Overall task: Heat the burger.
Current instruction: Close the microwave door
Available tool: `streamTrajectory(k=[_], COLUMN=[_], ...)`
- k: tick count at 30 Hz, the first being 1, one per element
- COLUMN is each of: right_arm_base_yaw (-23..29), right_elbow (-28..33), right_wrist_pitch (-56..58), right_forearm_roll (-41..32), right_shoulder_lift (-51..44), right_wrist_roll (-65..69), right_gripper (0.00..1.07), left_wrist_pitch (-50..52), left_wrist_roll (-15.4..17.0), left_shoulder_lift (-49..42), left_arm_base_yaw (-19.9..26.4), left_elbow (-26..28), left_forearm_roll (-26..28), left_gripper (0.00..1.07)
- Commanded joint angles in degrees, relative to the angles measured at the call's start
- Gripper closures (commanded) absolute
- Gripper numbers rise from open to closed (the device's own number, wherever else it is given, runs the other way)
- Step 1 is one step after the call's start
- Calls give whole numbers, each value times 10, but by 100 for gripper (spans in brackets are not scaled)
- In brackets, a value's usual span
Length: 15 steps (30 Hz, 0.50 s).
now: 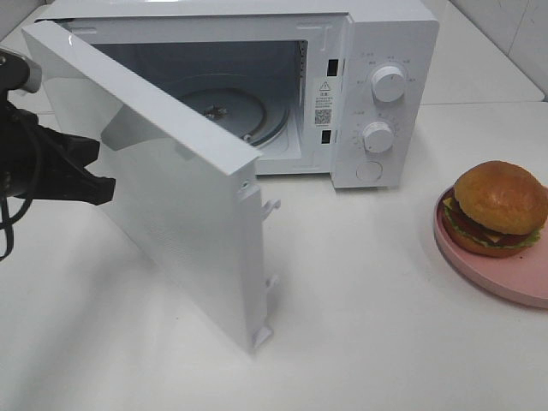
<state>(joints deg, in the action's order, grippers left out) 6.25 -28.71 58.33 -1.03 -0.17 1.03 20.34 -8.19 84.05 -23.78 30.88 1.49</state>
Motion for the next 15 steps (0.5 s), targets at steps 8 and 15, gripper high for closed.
streamTrajectory(k=[8, 15], right_arm_base_yaw=[-3, -3], right_elbow=[1, 1], right_wrist_pitch=[-9, -9], right_forearm_roll=[0, 0], right_shoulder_lift=[-14, -14], right_wrist_roll=[-6, -6], right_gripper=[46, 46], left_wrist_pitch=[21, 20], left_wrist_roll=[1, 1], left_shoulder_lift=[75, 124], left_arm_base_yaw=[-18, -18], left_elbow=[73, 139], left_forearm_roll=[-7, -7], left_gripper=[106, 106])
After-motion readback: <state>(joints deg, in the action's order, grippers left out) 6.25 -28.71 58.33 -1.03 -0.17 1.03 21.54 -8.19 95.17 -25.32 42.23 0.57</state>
